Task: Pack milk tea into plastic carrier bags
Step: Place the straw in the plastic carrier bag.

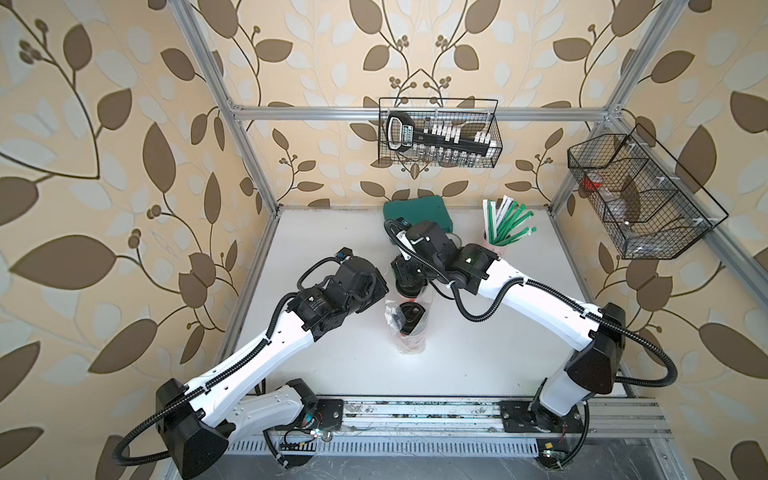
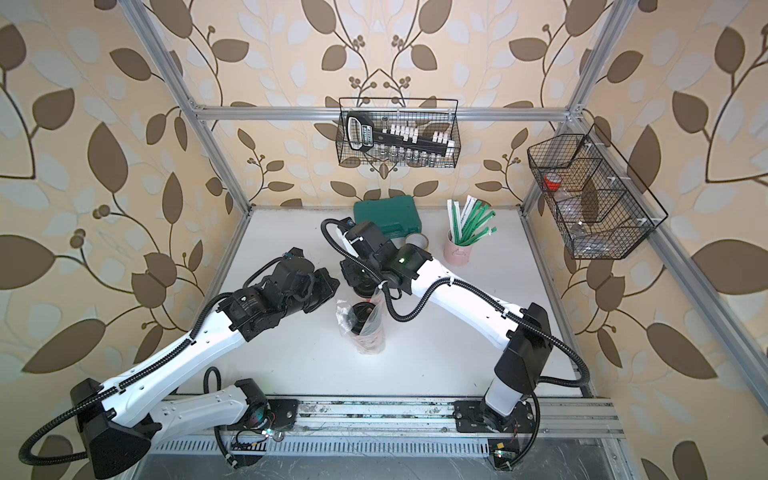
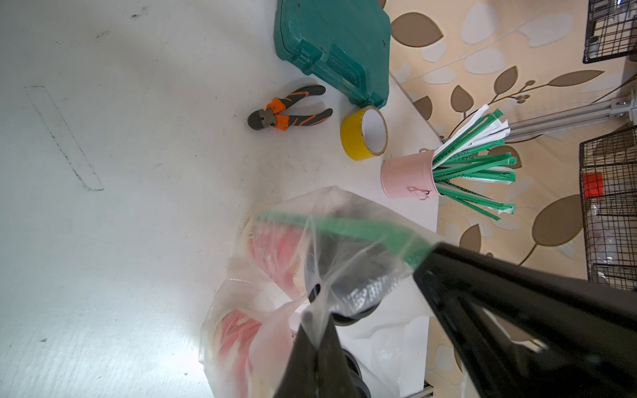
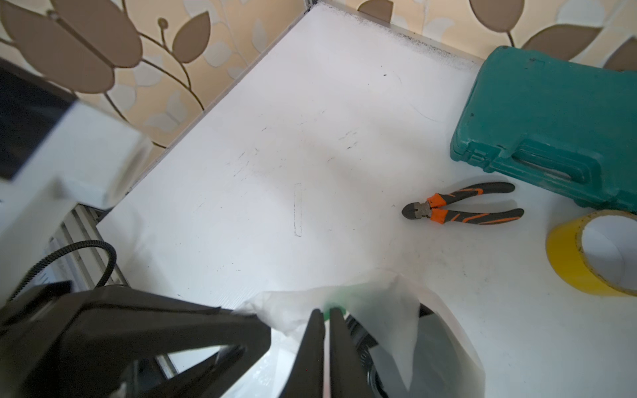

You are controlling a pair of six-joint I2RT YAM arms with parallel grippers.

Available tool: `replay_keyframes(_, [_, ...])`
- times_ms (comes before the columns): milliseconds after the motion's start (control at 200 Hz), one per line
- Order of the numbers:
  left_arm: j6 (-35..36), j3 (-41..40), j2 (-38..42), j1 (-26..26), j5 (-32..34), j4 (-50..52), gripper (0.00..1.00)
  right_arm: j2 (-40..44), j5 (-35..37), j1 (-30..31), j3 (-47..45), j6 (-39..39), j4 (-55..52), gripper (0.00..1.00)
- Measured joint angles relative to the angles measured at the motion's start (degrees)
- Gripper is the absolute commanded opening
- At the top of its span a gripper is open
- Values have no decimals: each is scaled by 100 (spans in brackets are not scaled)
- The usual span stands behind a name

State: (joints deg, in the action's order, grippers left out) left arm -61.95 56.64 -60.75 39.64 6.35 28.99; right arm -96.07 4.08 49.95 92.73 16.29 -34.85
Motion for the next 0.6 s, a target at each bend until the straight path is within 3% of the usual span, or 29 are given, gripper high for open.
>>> replay_keyframes(245, [0, 0, 33, 0, 0, 2, 0, 0, 42, 0, -177, -31, -74, 14])
replay_keyframes(385, [-2, 0, 42, 0, 0, 4, 0, 28, -2, -4, -37, -116, -251, 34])
replay_keyframes(520, [-4, -7, 55, -35, 0, 37, 0, 472, -28, -155, 81, -162, -378, 44])
replay_keyframes(600, [-4, -7, 70, -35, 2, 42, 0, 994, -50, -660, 59, -166, -398, 48])
